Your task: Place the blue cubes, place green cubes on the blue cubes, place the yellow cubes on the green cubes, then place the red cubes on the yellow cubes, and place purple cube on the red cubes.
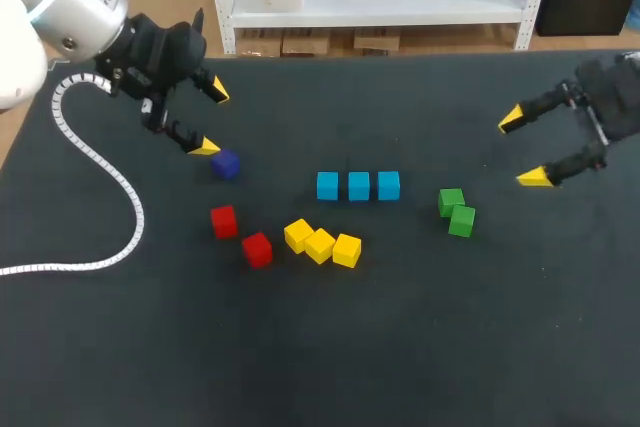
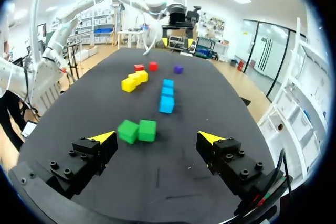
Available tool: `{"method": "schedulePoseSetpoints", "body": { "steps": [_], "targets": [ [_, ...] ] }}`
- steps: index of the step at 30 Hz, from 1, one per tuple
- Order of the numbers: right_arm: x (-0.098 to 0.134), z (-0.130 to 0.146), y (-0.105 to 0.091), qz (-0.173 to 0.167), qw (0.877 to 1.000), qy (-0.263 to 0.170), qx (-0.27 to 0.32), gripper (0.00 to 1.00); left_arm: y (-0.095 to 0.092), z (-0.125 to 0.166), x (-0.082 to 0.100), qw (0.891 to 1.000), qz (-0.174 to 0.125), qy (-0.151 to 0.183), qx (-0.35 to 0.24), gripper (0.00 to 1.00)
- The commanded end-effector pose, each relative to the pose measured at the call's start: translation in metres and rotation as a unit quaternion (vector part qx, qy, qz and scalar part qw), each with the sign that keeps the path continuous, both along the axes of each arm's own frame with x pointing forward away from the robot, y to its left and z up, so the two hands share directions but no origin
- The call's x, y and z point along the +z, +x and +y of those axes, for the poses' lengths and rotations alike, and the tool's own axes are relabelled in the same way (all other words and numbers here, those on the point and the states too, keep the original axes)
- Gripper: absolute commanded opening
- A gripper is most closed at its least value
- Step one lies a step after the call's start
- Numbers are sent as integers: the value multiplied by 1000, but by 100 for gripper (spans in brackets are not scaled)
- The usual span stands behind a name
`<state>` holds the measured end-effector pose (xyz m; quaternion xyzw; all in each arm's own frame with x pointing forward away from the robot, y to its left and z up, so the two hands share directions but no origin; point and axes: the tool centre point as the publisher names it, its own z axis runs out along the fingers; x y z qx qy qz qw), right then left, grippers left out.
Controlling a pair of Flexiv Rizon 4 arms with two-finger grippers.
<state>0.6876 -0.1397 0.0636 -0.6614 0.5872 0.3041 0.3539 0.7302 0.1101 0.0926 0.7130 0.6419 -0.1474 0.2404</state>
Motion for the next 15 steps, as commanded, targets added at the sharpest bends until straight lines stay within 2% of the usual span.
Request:
{"method": "schedulePoseSetpoints", "body": {
  "steps": [1, 7, 15],
  "targets": [
    [-17, 12, 26, -1, 999, 44, 5, 100, 0, 1, 0, 1000, -1, -1, -1, 100],
    [-32, 21, 24, -7, 999, 47, 3, 100, 0, 1, 0, 1000, -1, -1, -1, 100],
    [-49, 20, 15, -6, 1000, 26, -8, 100, 0, 1, 0, 1000, -1, -1, -1, 100]
  ]
}}
